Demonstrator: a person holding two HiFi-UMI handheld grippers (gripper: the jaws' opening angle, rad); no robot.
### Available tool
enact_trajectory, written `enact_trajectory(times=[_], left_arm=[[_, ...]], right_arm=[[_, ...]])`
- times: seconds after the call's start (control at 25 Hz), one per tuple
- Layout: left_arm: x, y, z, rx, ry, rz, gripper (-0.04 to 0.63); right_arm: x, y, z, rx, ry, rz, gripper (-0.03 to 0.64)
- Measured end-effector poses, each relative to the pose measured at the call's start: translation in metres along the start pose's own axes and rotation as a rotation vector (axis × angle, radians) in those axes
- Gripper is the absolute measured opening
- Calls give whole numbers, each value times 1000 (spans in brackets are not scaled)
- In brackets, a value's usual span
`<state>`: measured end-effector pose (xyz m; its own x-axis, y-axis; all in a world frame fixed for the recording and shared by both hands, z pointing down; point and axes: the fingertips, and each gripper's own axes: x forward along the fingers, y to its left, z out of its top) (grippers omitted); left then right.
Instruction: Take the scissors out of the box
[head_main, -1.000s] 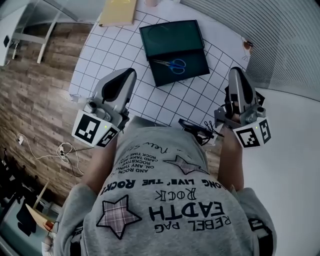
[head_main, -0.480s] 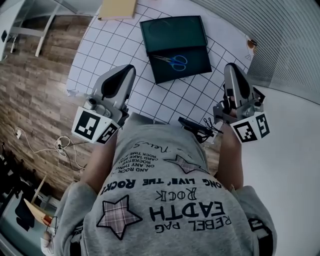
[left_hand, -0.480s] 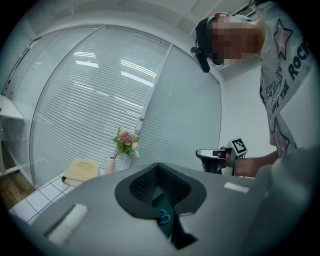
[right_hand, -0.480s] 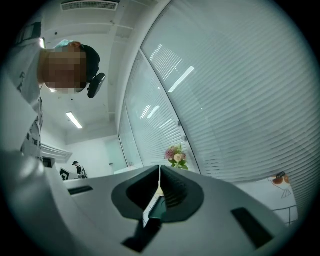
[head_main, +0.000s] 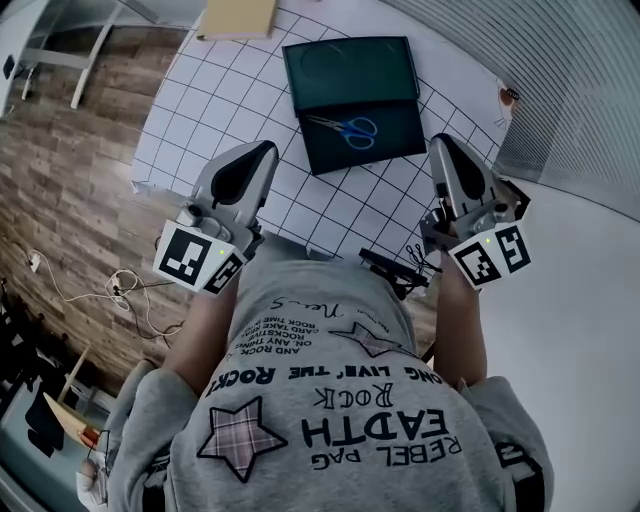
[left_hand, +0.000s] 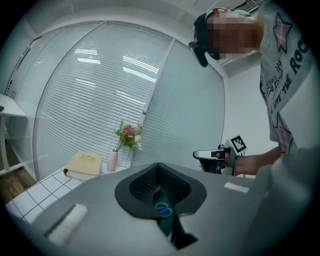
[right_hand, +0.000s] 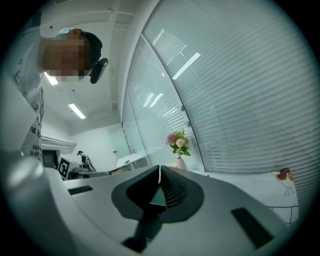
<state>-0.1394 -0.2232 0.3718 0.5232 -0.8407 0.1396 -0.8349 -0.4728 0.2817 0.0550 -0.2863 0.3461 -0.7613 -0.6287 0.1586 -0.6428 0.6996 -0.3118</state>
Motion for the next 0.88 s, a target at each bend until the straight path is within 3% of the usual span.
enact_trajectory(times=[0.64,0.88], left_arm=[[16,11,-26,-13,45,22,9],[13,12,-31,-24,50,40,9]], right_arm=[[69,-9,-139,-191,573,147,17],[83,-13,-181,-352,772,222,17]])
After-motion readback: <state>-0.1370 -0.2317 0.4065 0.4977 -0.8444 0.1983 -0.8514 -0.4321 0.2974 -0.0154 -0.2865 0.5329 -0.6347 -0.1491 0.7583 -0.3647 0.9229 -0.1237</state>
